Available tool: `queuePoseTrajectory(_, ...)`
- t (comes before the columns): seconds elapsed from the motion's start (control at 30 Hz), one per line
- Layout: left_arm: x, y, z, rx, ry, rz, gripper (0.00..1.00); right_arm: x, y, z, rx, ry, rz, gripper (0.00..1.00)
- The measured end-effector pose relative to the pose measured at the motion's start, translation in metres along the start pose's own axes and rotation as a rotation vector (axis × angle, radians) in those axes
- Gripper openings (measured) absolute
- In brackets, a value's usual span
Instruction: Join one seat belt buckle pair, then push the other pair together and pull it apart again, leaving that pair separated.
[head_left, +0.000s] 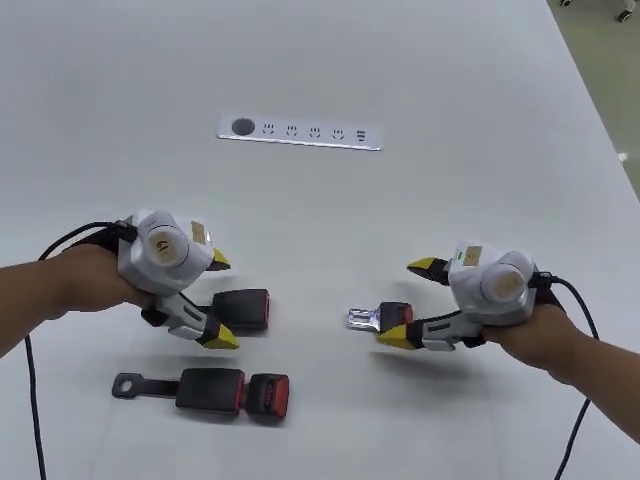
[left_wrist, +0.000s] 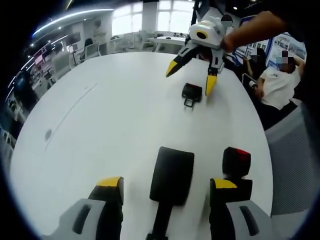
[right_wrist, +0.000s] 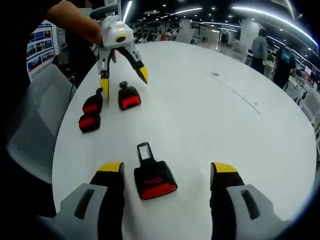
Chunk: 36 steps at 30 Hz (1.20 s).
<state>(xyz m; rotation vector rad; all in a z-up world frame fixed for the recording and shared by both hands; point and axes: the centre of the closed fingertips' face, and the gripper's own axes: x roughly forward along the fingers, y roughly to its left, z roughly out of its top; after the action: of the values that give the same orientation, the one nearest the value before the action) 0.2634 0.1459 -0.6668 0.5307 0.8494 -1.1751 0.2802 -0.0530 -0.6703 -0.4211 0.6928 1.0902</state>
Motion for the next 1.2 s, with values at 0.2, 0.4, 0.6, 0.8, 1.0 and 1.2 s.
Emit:
queuePoseTrajectory(0.2, -0.009, 0.007, -0.002, -0.109, -0.052, 0.071, 0.76, -0.004, -0.004, 0.009, 0.072, -0.042, -0.072, 0.76)
queuePoseTrajectory(0.4, -0.019, 0.009, -0.006, -0.188, -0.105, 0.156, 0.82, -0.012, 0.005, 0.021, 0.129, -0.087, -0.138, 0.81)
queuePoseTrajectory(0.6, -0.035, 0.011, -0.003, -0.278, -0.192, 0.254, 0.89, -0.022, 0.012, 0.034, 0.183, -0.146, -0.228, 0.86)
queuePoseTrajectory(0.8, -0.055, 0.002, -0.001, -0.373, -0.262, 0.333, 0.92, -0.03, 0.028, 0.04, 0.215, -0.171, -0.268, 0.87)
queuePoseTrajectory(1.0, -0.069, -0.008, -0.01, -0.431, -0.314, 0.38, 0.97, -0.035, 0.033, 0.036, 0.239, -0.191, -0.293, 0.87)
queuePoseTrajectory(1.2, -0.078, -0.025, -0.017, -0.461, -0.328, 0.402, 0.98, -0.043, 0.043, 0.032, 0.259, -0.211, -0.323, 0.88)
